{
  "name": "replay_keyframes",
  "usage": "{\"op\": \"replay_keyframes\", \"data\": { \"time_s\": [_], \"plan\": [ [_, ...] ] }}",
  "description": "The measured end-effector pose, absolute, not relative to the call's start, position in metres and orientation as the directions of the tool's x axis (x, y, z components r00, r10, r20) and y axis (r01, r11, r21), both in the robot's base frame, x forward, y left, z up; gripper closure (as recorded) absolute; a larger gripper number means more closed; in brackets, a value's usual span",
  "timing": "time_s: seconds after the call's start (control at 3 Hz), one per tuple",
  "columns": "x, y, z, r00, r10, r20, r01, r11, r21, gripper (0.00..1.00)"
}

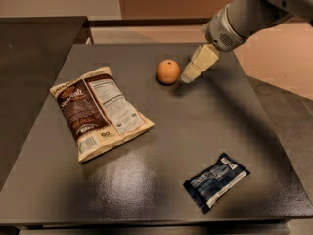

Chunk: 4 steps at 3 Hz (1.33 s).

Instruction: Pick orange

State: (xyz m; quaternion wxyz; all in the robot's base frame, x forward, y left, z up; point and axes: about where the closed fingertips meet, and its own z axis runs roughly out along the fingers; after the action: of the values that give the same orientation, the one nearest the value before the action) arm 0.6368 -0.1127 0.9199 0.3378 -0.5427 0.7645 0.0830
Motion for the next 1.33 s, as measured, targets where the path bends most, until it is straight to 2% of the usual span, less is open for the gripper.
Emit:
{"op": "replay_keyframes", "data": {
  "time_s": [1.0,1.33],
  "plan": [
    [0.667,-0.051,0.871,-0.18,-0.764,-0.62,-0.932,0.335,-0.141,0.0],
    [0.667,-0.043,0.862,-0.178,-0.771,-0.611,-0.941,0.316,-0.124,0.18]
  ]
}}
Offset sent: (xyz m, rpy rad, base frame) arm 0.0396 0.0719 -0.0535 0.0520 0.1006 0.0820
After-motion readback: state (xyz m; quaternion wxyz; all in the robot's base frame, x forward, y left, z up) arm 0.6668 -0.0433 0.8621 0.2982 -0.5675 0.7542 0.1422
